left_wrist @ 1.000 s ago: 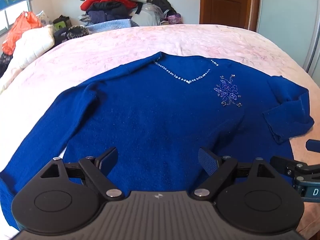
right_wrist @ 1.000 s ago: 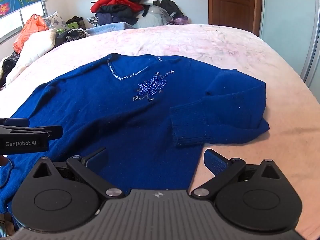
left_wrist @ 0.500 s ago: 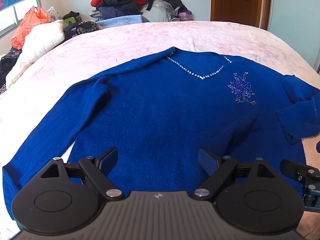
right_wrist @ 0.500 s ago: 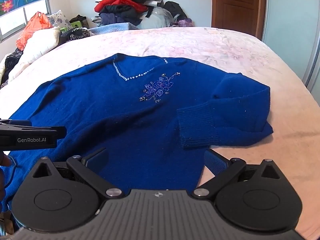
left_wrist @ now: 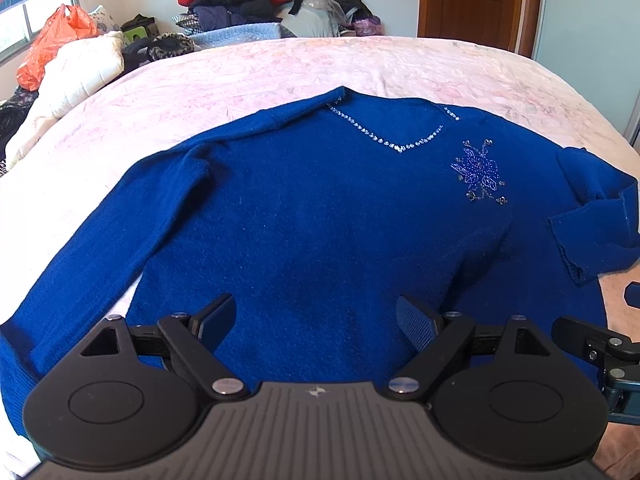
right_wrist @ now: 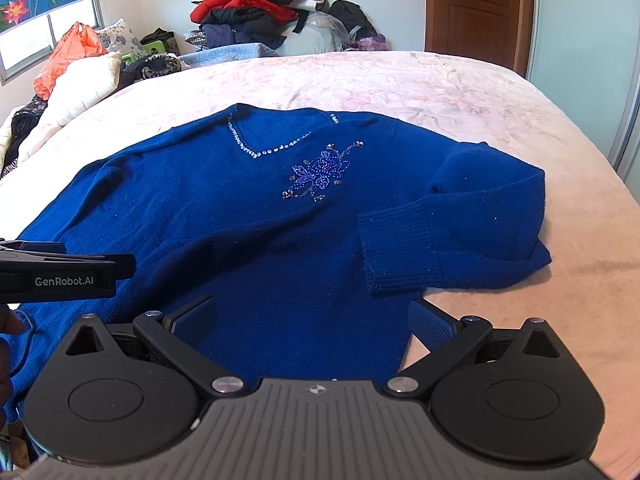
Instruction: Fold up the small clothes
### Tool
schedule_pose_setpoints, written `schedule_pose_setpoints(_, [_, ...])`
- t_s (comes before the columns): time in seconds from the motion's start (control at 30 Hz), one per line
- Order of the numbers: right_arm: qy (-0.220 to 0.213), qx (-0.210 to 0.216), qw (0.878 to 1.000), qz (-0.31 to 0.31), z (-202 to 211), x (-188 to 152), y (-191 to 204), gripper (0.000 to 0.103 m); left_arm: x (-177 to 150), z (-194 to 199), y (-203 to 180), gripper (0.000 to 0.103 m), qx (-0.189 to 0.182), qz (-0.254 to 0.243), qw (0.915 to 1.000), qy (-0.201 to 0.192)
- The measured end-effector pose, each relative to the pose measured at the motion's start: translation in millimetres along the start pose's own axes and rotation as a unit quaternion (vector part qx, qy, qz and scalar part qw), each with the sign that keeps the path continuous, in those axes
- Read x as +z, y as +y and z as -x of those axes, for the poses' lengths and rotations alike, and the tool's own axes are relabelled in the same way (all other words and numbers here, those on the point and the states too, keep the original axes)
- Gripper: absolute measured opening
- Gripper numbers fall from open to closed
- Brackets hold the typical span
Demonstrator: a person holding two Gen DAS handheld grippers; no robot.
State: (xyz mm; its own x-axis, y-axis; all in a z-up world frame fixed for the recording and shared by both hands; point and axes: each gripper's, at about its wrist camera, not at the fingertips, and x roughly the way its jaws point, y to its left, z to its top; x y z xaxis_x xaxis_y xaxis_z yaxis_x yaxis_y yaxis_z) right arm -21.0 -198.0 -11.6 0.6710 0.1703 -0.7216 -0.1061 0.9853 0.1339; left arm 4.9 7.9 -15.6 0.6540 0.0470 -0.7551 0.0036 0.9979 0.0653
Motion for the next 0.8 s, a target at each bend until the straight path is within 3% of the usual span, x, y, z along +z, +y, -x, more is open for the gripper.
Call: schedule_pose_setpoints(0.8, [0.004, 0.002, 1.0, 0.001, -3.1, -2.0, -0.4, 0.103, -1.8, -3.6, -0.3, 0.088, 0.002, -0.002, 1.0, 0.009])
